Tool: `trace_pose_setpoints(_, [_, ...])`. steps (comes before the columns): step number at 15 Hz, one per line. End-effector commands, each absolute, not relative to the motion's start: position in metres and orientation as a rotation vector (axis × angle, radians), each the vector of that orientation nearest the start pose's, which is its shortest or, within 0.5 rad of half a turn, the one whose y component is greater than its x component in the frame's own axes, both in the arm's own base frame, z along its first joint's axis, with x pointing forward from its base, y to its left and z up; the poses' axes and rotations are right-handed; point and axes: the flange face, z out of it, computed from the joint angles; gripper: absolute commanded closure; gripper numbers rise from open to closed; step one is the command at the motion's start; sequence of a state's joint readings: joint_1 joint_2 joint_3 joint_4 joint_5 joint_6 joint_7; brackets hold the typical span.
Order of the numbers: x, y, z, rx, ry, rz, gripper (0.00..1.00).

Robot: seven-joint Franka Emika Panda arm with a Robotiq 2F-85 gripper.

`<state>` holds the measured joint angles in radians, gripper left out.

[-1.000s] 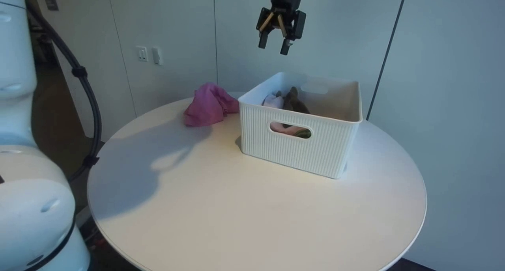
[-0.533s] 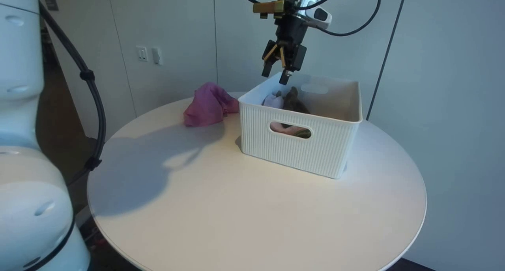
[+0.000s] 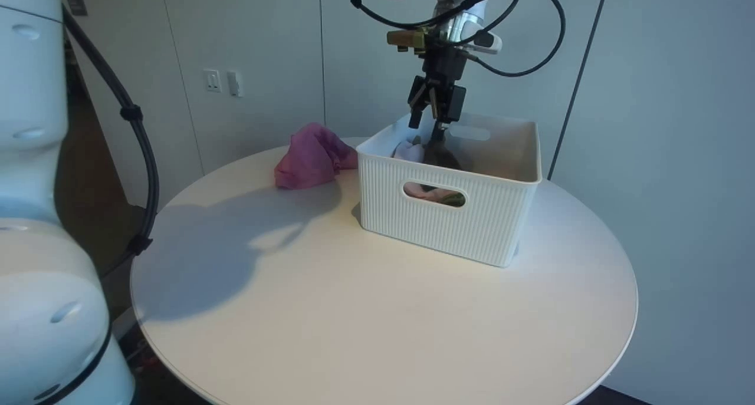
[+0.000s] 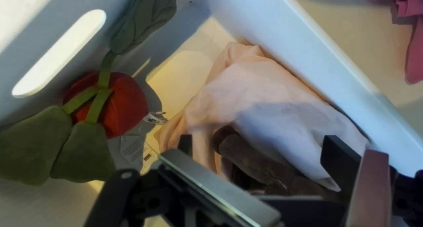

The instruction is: Remove the pink and peach shirts, the moose toy and turnip plushie from the basket

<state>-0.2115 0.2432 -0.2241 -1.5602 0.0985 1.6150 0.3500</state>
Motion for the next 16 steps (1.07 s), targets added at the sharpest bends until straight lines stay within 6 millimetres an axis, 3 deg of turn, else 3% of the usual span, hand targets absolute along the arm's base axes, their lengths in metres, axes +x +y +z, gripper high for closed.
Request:
trace_pose_setpoints(1, [0.600,-0.227,0.451,-2.845,1.232,0.234,0.00])
trace_pose_setpoints(4, [0.633,-0.215,0.412,-2.834,1.226,0.200,0.00])
trace_pose_setpoints(7, [0.655,-0.206,0.386,-2.793,1.202,0.181,0.04])
trace_pose_setpoints(8, [0.660,-0.204,0.380,-2.755,1.191,0.181,0.27])
trace_pose_setpoints(10, [0.667,-0.202,0.380,-2.704,1.182,0.167,0.31])
trace_pose_setpoints(14, [0.675,-0.203,0.385,-2.642,1.184,0.112,0.63])
trace_pose_setpoints(16, [0.674,-0.201,0.397,-2.654,1.204,0.064,0.78])
